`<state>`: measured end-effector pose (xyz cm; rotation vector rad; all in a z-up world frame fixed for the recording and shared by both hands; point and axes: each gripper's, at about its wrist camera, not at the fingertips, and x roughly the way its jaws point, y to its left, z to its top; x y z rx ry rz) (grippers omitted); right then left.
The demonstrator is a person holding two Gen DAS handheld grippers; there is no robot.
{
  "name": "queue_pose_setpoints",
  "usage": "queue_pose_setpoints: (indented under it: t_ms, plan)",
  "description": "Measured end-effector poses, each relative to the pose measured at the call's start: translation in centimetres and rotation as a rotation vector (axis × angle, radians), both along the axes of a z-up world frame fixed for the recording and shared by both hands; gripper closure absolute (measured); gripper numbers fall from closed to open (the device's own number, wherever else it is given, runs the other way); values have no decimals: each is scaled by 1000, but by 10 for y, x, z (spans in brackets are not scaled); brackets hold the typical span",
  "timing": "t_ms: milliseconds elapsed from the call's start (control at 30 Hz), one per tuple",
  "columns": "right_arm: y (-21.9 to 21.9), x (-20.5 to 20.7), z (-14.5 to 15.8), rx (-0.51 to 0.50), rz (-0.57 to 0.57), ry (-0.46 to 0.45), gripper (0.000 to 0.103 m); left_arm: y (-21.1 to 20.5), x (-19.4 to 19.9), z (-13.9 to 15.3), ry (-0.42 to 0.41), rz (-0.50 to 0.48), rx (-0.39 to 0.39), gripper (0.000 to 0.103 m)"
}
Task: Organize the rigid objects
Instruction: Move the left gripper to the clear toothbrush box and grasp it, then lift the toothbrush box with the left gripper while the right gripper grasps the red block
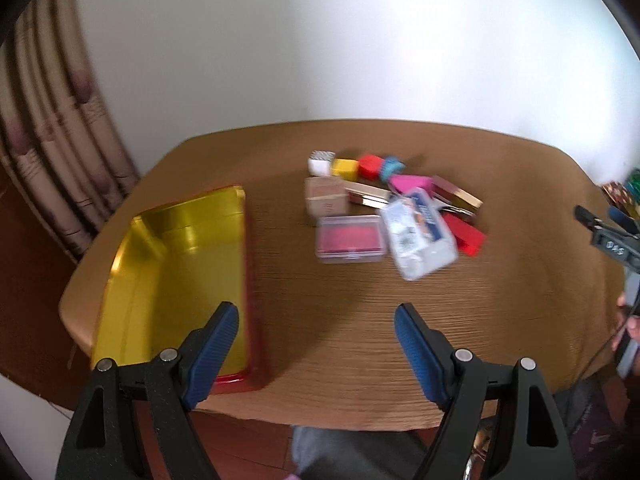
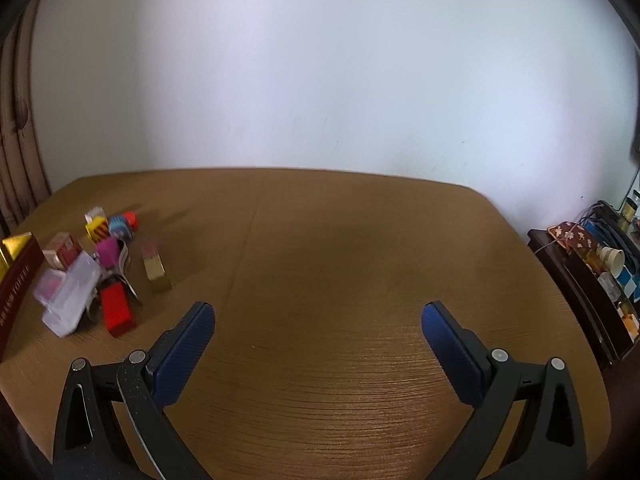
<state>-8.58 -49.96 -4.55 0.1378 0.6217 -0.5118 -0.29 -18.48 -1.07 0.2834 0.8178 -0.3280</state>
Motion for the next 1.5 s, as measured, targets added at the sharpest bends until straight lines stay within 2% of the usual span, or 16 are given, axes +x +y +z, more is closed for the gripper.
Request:
queue_pose_setpoints:
  t_ms: [167, 300, 467, 667, 800, 1200, 1233, 1267, 1500]
  plan:
    - [-7, 7, -12, 29, 24, 16, 0, -35, 15, -11, 72, -43, 5, 20]
    - [-14, 7, -15, 55, 38, 8, 0, -53, 38, -22, 183, -32, -36, 20]
    - [-23, 4, -17, 106, 49, -16, 0, -68, 73, -31, 341, -34, -173, 20]
    - [-23, 3, -19, 125, 71, -29, 0, -86, 99, -47, 453, -24, -218, 20]
    - [-20, 5, -21, 128, 82, -35, 0, -85, 113, -60, 540, 1, -290, 20]
    - [-19, 6, -26, 149, 94, -49, 0, -89, 131, -74, 614, 64, -344, 21]
    - [-19, 6, -27, 151, 94, -50, 0, -89, 132, -76, 612, 72, -342, 25]
    - [-19, 6, -27, 152, 94, -51, 0, -89, 130, -79, 607, 78, -341, 42]
    - [-20, 6, -29, 157, 95, -53, 0, -69, 125, -84, 600, 111, -424, 43]
